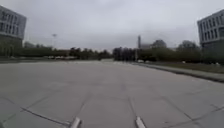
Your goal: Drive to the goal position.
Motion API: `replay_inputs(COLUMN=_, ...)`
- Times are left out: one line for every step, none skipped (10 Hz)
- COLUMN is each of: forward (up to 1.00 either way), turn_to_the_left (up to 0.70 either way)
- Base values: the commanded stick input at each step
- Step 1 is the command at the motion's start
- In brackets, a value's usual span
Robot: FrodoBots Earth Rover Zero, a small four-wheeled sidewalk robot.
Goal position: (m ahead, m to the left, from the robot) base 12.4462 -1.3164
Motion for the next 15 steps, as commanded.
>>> replay_inputs(forward=1.0, turn_to_the_left=-0.34)
replay_inputs(forward=1.0, turn_to_the_left=-0.34)
replay_inputs(forward=1.0, turn_to_the_left=-0.34)
replay_inputs(forward=1.0, turn_to_the_left=-0.34)
replay_inputs(forward=1.0, turn_to_the_left=-0.34)
replay_inputs(forward=1.0, turn_to_the_left=-0.34)
replay_inputs(forward=1.0, turn_to_the_left=0.11)
replay_inputs(forward=1.0, turn_to_the_left=0.1)
replay_inputs(forward=1.0, turn_to_the_left=0.17)
replay_inputs(forward=1.0, turn_to_the_left=0.46)
replay_inputs(forward=1.0, turn_to_the_left=0.46)
replay_inputs(forward=1.0, turn_to_the_left=0.32)
replay_inputs(forward=1.0, turn_to_the_left=0.06)
replay_inputs(forward=1.0, turn_to_the_left=0.06)
replay_inputs(forward=1.0, turn_to_the_left=0.06)
